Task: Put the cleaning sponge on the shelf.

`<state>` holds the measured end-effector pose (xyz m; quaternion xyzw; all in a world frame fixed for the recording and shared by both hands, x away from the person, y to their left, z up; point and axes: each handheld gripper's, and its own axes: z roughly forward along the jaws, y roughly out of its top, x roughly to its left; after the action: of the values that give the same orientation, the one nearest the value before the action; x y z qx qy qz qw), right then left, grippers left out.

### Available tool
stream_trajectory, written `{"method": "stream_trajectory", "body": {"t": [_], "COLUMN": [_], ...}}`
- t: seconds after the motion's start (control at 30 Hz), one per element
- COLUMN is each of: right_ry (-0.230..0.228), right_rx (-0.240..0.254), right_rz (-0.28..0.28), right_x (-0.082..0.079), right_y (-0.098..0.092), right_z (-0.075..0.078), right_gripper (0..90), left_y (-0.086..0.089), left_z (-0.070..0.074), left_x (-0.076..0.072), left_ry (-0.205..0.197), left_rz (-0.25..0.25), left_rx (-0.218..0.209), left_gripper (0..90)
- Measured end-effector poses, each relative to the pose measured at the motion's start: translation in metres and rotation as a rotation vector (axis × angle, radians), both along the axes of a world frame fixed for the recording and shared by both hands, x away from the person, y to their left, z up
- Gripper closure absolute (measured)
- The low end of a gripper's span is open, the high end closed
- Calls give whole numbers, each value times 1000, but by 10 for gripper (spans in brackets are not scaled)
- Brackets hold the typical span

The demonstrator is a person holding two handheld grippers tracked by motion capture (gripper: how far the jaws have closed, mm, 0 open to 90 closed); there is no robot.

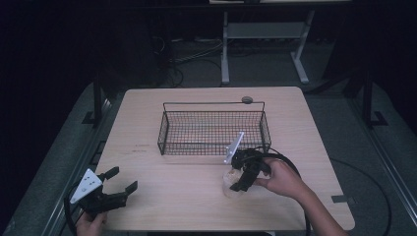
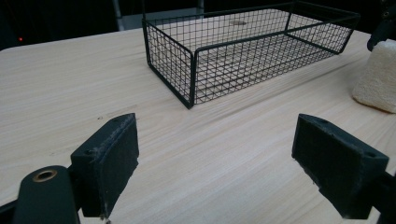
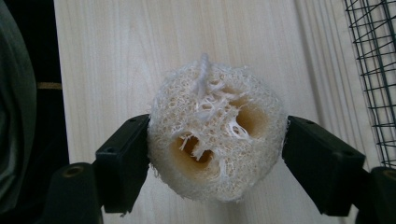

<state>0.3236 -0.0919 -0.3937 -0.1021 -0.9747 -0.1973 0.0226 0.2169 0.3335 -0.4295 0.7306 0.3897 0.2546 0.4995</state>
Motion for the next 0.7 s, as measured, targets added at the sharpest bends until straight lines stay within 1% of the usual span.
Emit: {"method": "stream_trajectory", "body": {"t": [0.1,0.4,0.7], "right_ry": [4,0,-15], "right_rx": [2,6,19], "right_rz": [2,6,11], "right_x": [0,1,1], "right_y": [0,-1,-2], "right_z": [0,2,12], "right_gripper": [279,285,286], "left_y": [0,0,0], "left_z": [0,0,0], "left_x": [0,0,0], "left_ry": [0,-1,-2], "left_rz": [1,2,1], "left_rx": [-1,-2,-3], "left_gripper": [139,139,140]}}
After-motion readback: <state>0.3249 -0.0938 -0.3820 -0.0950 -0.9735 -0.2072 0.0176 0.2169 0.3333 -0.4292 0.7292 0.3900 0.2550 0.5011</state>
